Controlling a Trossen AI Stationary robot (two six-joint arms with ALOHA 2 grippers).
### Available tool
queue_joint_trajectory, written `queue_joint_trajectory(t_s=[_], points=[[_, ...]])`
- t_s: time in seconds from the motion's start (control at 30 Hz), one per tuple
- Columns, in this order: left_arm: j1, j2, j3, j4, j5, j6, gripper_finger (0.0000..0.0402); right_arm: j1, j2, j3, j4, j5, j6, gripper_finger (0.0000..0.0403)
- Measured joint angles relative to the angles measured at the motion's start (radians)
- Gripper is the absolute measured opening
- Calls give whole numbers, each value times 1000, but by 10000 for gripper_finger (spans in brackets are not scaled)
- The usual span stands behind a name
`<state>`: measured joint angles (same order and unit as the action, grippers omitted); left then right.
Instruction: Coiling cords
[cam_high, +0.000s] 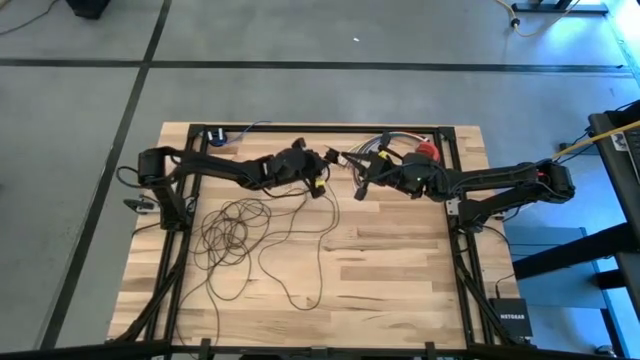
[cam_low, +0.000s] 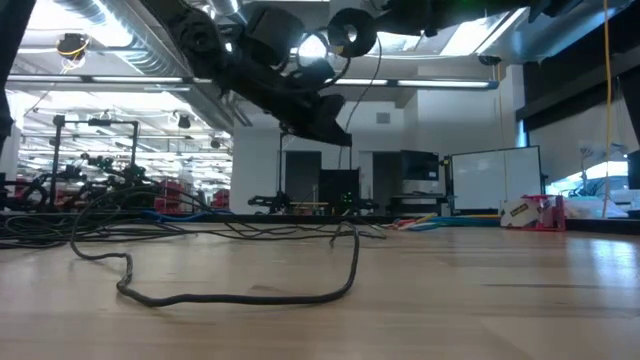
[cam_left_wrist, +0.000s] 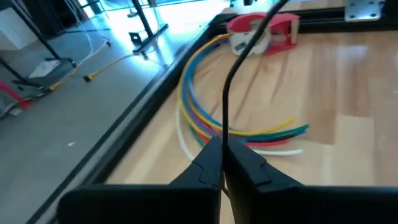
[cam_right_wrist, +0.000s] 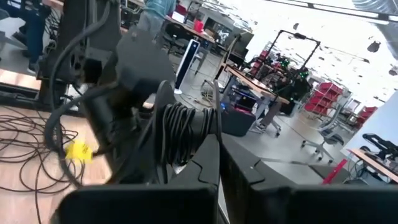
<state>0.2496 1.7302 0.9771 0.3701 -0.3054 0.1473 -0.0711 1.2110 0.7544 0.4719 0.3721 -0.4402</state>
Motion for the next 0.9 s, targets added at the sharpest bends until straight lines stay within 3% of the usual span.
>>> queue_joint_trajectory(t_s=[0.2, 0.5, 0.9], points=[[14, -135, 0, -141, -81, 52, 3, 0, -4, 0, -41, 1, 0, 6], [16, -358, 0, -239, -71, 26, 2, -1, -4, 0, -111, 23, -16, 6], [-91, -388, 0, -180, 66, -40, 4, -3, 19, 0, -118, 243, -119, 6]])
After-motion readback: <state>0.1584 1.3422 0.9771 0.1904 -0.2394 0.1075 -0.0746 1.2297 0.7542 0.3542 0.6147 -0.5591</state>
